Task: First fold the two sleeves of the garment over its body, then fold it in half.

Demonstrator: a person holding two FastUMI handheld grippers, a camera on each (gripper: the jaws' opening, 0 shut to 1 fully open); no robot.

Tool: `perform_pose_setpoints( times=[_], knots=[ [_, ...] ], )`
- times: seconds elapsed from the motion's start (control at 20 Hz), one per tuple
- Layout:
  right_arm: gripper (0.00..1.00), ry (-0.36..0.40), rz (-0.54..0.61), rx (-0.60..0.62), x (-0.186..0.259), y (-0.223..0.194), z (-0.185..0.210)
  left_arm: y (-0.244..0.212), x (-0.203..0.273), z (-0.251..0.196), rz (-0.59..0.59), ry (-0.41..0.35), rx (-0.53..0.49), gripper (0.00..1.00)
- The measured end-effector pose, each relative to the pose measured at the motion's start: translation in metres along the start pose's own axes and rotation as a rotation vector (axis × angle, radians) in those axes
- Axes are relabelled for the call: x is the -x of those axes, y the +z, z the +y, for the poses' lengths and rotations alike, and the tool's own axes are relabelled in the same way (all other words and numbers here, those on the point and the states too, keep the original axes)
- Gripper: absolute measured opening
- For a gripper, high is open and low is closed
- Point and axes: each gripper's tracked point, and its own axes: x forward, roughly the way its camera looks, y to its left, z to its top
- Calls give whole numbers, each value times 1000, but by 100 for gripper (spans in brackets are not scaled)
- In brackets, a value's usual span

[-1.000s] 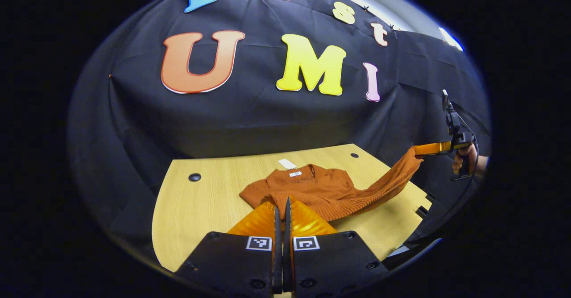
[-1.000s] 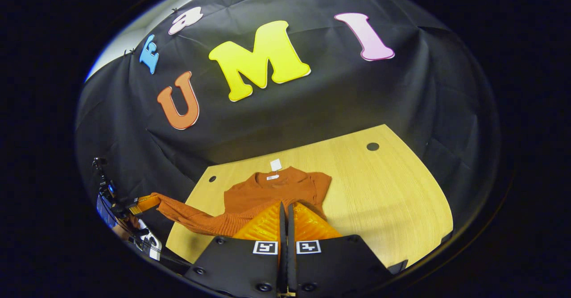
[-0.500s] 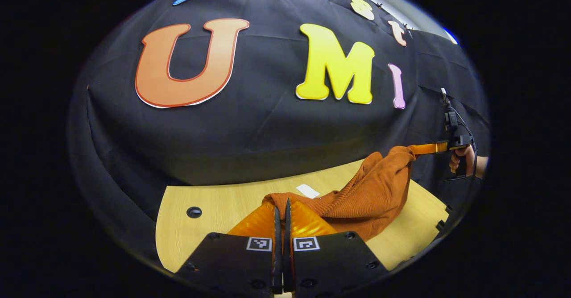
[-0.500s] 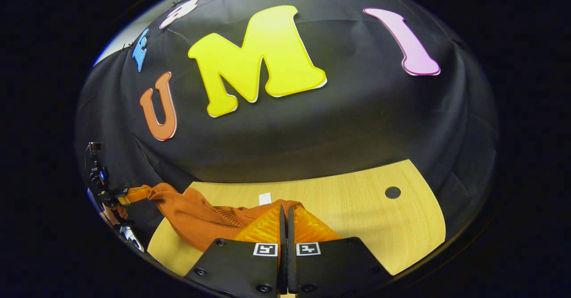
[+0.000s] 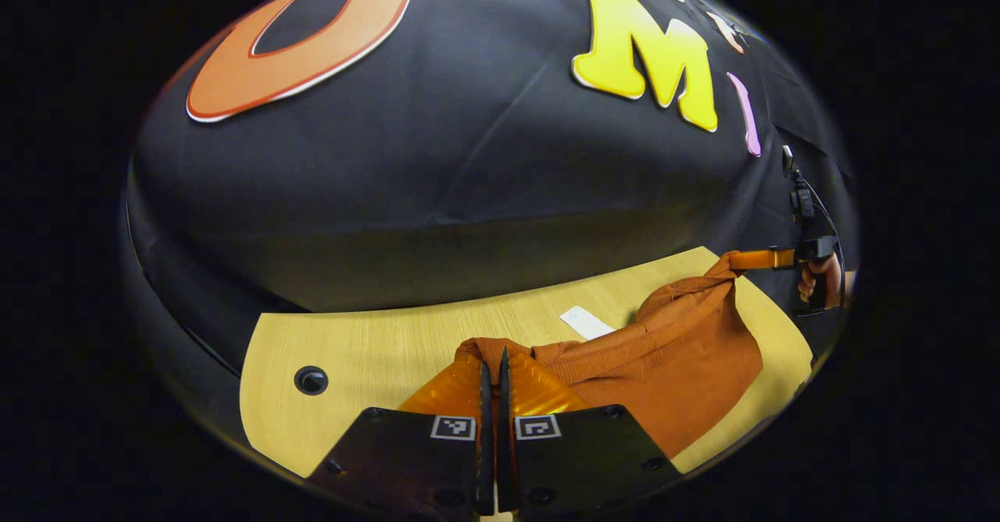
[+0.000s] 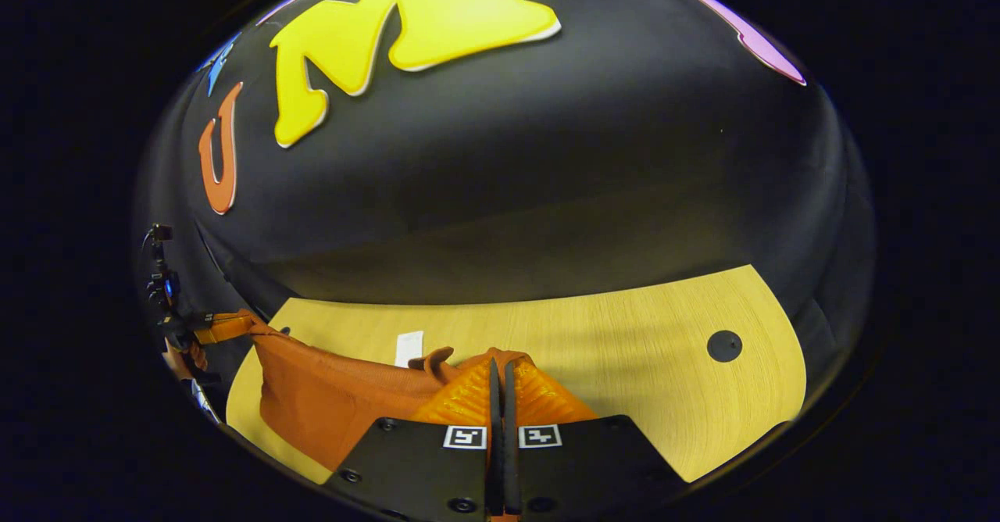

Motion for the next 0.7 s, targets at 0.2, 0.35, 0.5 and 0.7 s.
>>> perform_pose_setpoints(
  times=[0.2, 0.35, 0.5, 0.7],
  knots=[
    [4, -18, 9, 25, -7, -4, -9, -14, -16, 18, 25, 74, 18, 19],
    [14, -35, -2, 23, -12, -1, -13, -11, -17, 16, 13, 61, 40, 36],
    [34, -60, -17, 30, -5, 5, -15, -10, -11, 23, 8, 84, 44, 80],
    [83, -97, -57, 11, 11, 18, -17, 6, 7, 30, -46, 126, 72, 81]
  ],
)
